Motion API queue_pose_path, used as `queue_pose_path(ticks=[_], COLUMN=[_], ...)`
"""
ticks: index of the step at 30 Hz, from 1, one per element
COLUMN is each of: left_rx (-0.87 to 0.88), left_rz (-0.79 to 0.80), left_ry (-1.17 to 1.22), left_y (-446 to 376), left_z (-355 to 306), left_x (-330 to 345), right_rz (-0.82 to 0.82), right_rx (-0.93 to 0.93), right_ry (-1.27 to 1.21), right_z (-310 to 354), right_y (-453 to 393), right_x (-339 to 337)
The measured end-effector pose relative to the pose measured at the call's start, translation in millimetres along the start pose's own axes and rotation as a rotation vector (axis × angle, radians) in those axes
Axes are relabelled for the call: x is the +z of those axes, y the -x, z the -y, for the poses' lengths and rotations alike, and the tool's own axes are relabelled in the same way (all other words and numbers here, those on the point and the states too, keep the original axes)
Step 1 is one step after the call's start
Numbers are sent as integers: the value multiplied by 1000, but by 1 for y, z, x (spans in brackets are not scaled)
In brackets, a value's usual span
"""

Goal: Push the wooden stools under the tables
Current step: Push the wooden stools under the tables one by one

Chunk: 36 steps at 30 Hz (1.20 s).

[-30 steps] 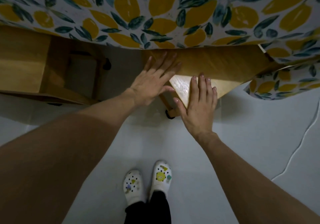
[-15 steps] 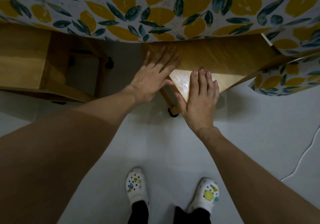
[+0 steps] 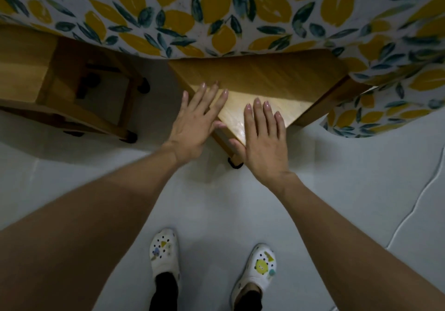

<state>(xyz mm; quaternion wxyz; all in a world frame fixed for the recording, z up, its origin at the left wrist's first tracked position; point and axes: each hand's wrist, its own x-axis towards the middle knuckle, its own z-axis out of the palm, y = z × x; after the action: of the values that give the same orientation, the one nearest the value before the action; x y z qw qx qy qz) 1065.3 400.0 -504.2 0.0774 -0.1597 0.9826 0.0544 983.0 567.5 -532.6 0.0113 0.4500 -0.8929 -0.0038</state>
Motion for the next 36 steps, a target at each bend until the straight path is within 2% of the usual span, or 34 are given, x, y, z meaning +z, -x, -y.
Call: queue_pose_path(ticks=[4,9,12,14,16,20,29,36], left_rx=[-41,146,156,145,147,80,55,35], left_rz=[-53,-63,-24,-8,-10,-38,-100,-87], left_ry=[-66,-95,-86,-89,-103,-83,11,2], left_y=[25,45,47,48,48,43,15,-24], left_z=[-52,-66,-45,-33,-29,-37,-67,-75], left_x=[11,9,6,8,14,19,15,9], right_rz=[71,161,168,139,110,118,162,175], right_rx=[-175,-327,-205,-54,-5,13,-83,-107], right_ry=[25,35,16,-19,-47,7,54,46], right_z=[-58,-126,-143,-131,-110,-100,-155,-185], right_y=[29,58,78,85,82,69,42,5], right_x=[-8,-22,-29,-28,-21,-12,-15,-19])
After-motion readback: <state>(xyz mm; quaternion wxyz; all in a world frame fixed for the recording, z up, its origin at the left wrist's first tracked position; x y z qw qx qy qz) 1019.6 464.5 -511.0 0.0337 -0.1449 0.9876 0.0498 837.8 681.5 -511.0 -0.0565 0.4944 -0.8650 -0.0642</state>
